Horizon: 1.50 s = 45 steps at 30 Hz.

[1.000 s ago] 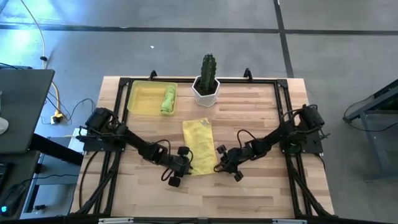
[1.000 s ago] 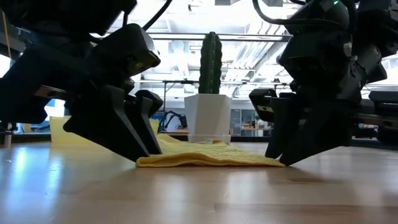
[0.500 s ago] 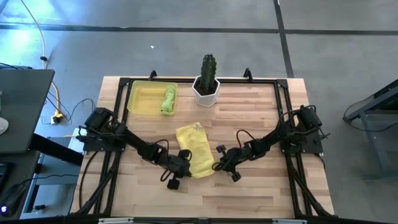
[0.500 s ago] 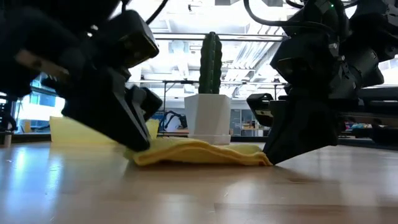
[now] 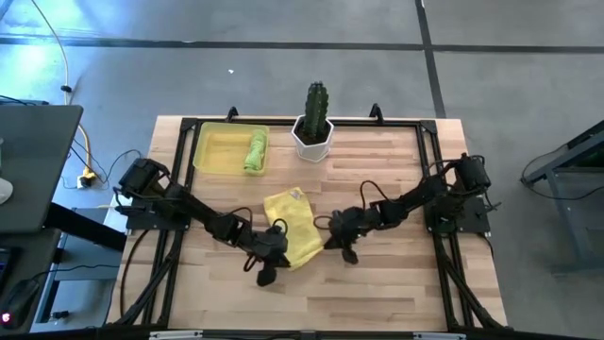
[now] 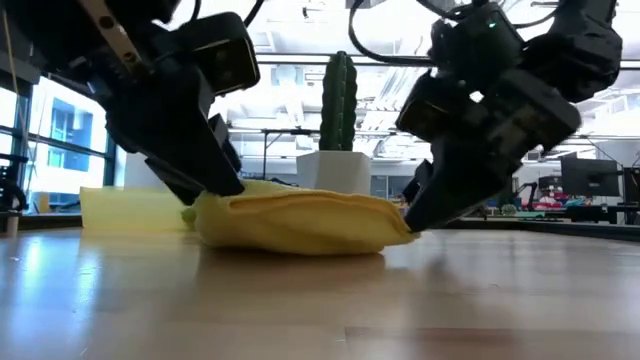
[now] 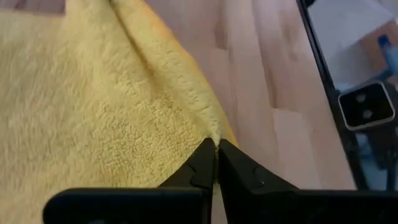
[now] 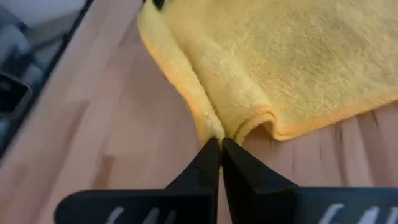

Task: Roll microfiber towels into tight, uniform cylinder then place into a basket
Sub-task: Roll the yellow microfiber towel

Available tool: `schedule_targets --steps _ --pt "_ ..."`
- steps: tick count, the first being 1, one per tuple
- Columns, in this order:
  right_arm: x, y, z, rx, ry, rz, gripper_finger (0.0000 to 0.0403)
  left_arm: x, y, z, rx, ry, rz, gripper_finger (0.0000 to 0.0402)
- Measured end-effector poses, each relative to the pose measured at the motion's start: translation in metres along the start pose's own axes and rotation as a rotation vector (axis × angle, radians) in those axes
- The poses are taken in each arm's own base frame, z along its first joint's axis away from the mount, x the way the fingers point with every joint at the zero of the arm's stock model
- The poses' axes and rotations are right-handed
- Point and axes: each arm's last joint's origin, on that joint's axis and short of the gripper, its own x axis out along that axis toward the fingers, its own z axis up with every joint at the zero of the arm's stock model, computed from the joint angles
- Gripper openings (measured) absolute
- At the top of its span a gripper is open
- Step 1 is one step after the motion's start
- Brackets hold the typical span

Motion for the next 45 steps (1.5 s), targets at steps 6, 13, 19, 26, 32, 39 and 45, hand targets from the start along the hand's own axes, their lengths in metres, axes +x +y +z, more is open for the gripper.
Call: schedule_targets --steps 6,13,19,26,32,39,45 --pt "-0.001 0.006 0.008 0.085 -0.065 0.101 0.0 0.0 0.001 -0.001 -0.111 0.015 0.006 0.0007" --pt "0.002 0.023 0.006 0.03 -0.06 0.178 0.0006 0.0 0.001 -0.003 -0.109 0.043 0.0 0.0007" --pt "0.003 0.037 0.001 -0.335 -0.083 0.166 0.0095 -0.001 0.004 -0.008 -0.092 0.095 0.031 0.0008" --pt "0.006 0.042 -0.012 -0.8 -0.002 0.03 0.0166 -0.002 0.011 -0.012 -0.092 0.143 0.095 0.0008" --pt "0.006 0.046 -0.008 -0.97 -0.054 -0.053 0.016 -0.002 0.017 -0.009 -0.106 0.132 0.11 0.0008" --pt "0.011 0.042 -0.011 -0.955 -0.038 0.001 0.015 -0.002 0.022 -0.006 -0.128 0.123 0.122 0.0008" --pt "0.027 0.044 -0.008 -0.96 -0.031 0.047 0.0149 -0.002 0.022 -0.005 -0.132 0.122 0.122 0.0008"
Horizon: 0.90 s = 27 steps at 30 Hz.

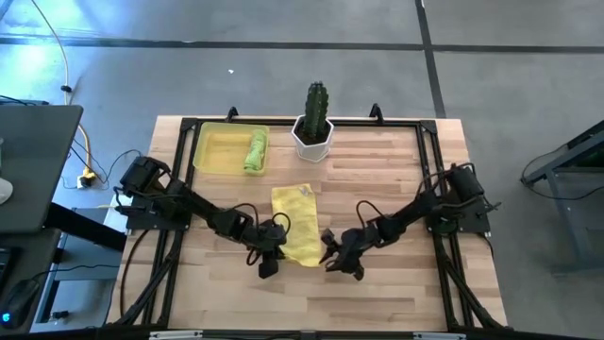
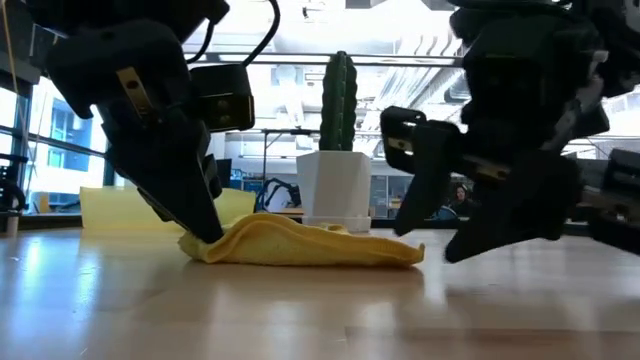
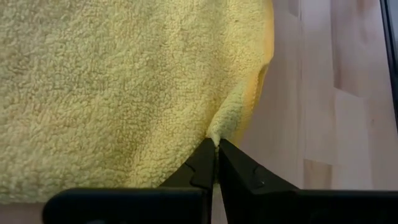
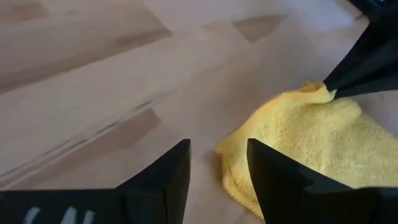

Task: Roll microfiber towels into tight, uniform cylinder then place into a basket
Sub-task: Roll the yellow microfiber towel

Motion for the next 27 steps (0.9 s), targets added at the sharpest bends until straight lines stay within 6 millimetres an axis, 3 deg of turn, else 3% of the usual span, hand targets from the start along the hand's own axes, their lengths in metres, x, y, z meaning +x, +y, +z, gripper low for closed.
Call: schedule_targets --steps 11,15,21,27 --pt "0.023 -0.015 -0.002 0.039 0.045 0.005 0.0143 0.0 0.0 0.0 -0.007 0.001 -0.002 0.0008" --pt "0.025 -0.016 -0.002 0.094 0.065 0.015 0.0106 0.0 0.0 0.0 -0.006 0.001 -0.003 0.0008" --pt "0.025 -0.018 -0.006 0.214 0.08 0.017 0.0013 0.0 -0.003 0.0 -0.001 -0.014 -0.019 0.0008" --pt "0.024 -0.023 -0.01 0.366 0.091 -0.021 0.0007 0.0 -0.007 0.0 0.008 -0.01 -0.052 0.0008"
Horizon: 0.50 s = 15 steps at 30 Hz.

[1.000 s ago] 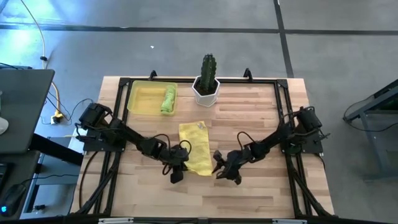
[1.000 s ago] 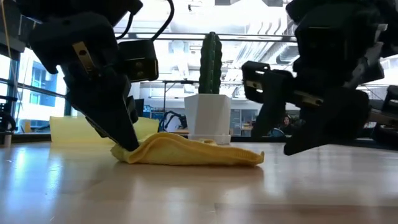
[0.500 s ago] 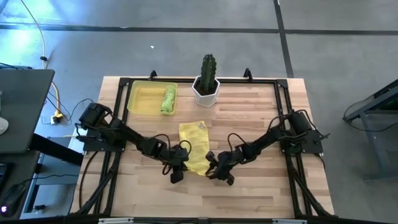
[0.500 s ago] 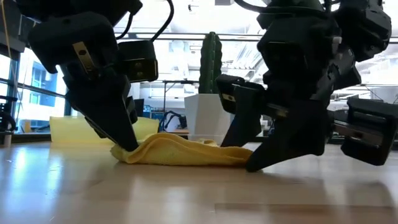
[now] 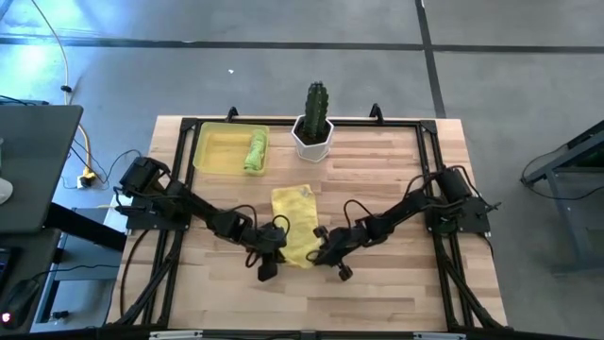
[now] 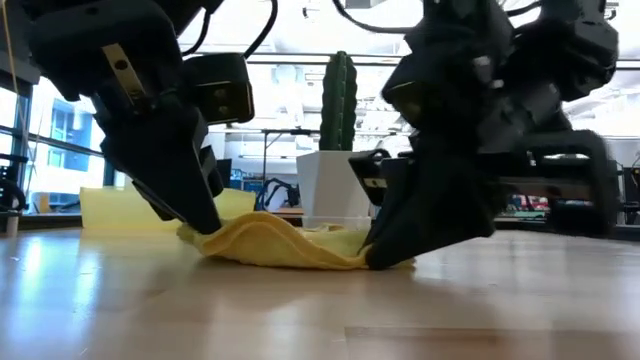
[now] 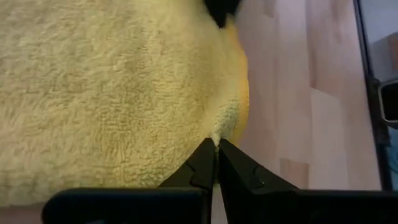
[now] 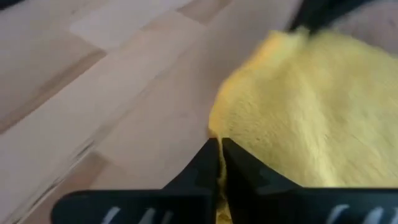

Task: Roll microfiber towels into tight, uniform cylinder then place into a basket
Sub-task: Roll the yellow microfiber towel

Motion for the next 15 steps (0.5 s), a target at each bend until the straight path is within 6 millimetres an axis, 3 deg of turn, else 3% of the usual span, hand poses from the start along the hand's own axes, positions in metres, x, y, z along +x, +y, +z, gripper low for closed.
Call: schedule_targets --steps 9,15 --pt "-0.006 -0.032 -0.007 0.374 -0.062 0.12 0.0001 0.0 -0.007 -0.005 0.08 0.035 -0.05 0.0062" --pt "-0.007 -0.033 -0.006 0.529 -0.072 0.209 0.0 0.0 -0.007 -0.006 0.19 0.007 0.003 0.0109"
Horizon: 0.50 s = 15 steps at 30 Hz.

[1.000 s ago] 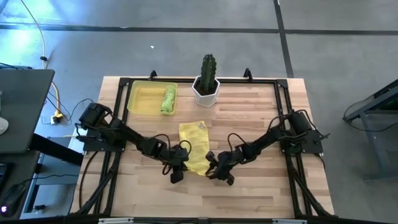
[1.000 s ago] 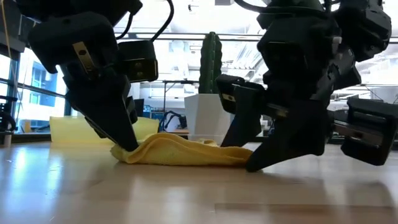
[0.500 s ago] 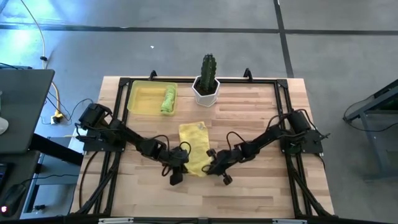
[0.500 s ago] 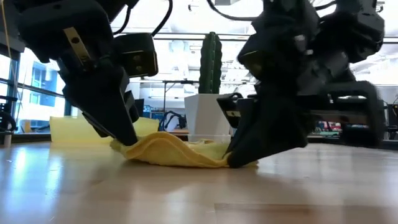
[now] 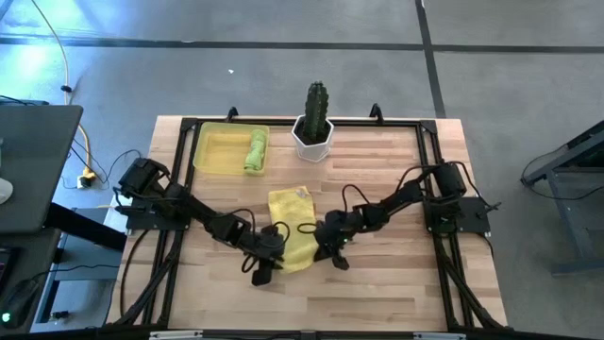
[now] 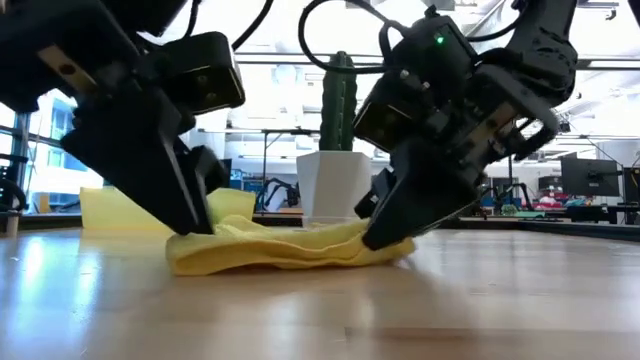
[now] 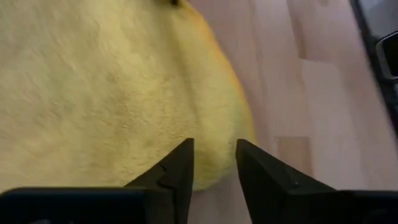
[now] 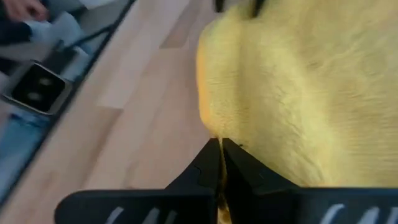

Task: Roll microfiber towels into tight, uniform cylinder then place into a basket
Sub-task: Roll the yellow microfiber towel

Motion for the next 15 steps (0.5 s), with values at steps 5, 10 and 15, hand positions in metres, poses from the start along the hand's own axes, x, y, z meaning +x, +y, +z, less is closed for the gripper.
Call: schedule_targets --steps 5,10,15 --pt "-0.001 0.003 0.006 0.196 -0.033 0.065 0.0 -0.009 -0.003 0.009 0.119 -0.052 0.034 0.013" --pt "-0.006 -0.005 0.014 0.421 -0.079 0.101 0.0 -0.032 -0.022 0.029 0.18 -0.126 0.017 0.0129" --pt "-0.015 -0.022 0.02 0.586 -0.111 0.08 0.0 -0.046 -0.044 0.034 0.215 -0.196 0.014 0.0129"
